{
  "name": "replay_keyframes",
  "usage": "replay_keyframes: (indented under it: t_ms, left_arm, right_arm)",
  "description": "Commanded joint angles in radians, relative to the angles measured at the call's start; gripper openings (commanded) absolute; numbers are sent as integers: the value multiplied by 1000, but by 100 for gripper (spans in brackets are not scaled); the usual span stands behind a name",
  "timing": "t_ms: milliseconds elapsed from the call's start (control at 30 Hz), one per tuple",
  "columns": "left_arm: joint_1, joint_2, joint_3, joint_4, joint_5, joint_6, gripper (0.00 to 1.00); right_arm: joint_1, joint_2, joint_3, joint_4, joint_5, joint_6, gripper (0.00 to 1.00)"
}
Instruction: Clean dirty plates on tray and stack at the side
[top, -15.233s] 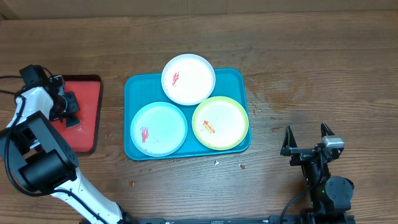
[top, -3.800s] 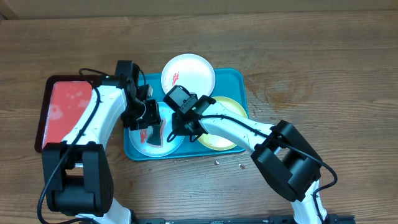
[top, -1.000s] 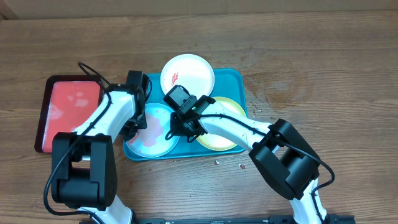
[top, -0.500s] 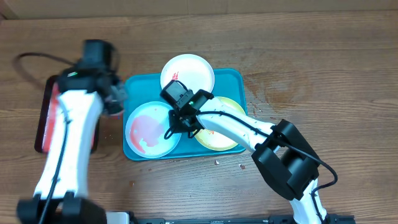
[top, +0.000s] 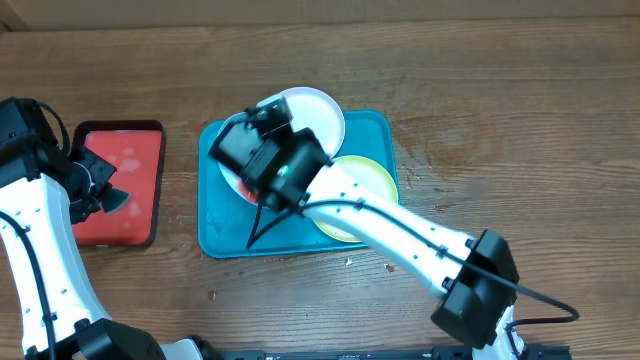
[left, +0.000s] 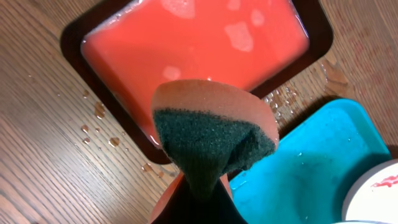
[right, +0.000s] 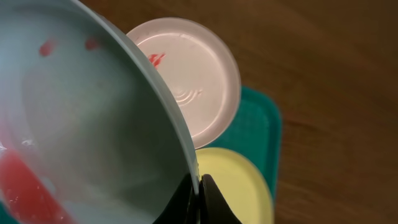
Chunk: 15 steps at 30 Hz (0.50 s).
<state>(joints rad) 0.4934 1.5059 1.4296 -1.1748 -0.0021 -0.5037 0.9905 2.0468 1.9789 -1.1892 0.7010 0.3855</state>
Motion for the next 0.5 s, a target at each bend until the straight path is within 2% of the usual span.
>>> replay_keyframes:
  t_ms: [0, 167, 467]
  left_arm:
    - [3, 6, 11, -2, 29, -21, 4]
    - [3, 6, 5, -2, 30, -21, 4]
    - [3, 6, 4, -2, 30, -21, 4]
  right_arm:
    - [61, -37, 32, 24, 297, -122, 4]
    - [129, -37, 32, 77, 484, -277, 4]
    - [148, -37, 32, 85, 503, -286, 4]
